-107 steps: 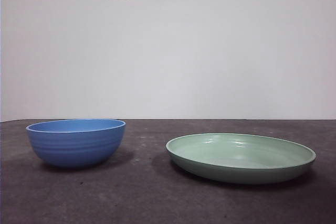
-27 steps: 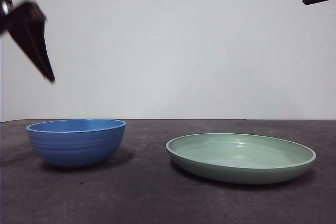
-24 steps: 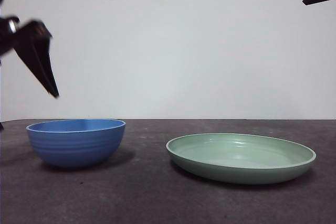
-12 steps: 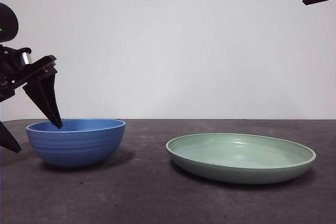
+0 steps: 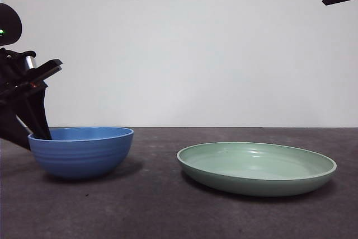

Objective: Pick up the blue bowl, put it on the green plate, put it on desk

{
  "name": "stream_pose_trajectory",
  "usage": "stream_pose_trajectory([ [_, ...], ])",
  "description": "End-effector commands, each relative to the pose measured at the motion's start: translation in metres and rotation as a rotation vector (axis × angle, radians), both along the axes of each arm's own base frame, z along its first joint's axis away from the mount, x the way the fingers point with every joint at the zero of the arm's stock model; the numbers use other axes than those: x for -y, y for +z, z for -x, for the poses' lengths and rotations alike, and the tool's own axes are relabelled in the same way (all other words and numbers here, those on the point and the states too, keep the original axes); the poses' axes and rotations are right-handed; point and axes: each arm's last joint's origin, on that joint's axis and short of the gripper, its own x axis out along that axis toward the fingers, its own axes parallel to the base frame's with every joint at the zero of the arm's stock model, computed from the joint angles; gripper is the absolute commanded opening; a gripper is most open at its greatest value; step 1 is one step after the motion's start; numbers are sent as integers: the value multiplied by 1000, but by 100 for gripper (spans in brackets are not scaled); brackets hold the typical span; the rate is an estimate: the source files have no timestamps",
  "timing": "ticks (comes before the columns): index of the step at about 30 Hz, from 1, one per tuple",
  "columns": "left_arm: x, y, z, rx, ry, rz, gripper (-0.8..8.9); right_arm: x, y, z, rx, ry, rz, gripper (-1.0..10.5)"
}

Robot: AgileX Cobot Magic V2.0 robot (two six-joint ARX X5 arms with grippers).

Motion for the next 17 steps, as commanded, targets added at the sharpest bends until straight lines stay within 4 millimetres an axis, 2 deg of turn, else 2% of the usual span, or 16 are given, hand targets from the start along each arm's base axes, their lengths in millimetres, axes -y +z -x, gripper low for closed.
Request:
stream_pose_trajectory([
  [1,3,1,-4,21,-21,-7,8,-1,5,-1,27,7,1,632],
  [9,11,10,-6,-3,-35,-5,9,4,3,4,-22,-107,148,632],
  [13,23,31,-11,9,-62,-36,9,5,6,10,-33,-93,181,632],
  [17,48,62,-16,61,-115,-83,9,6,8,18,-27,-89,191,632],
])
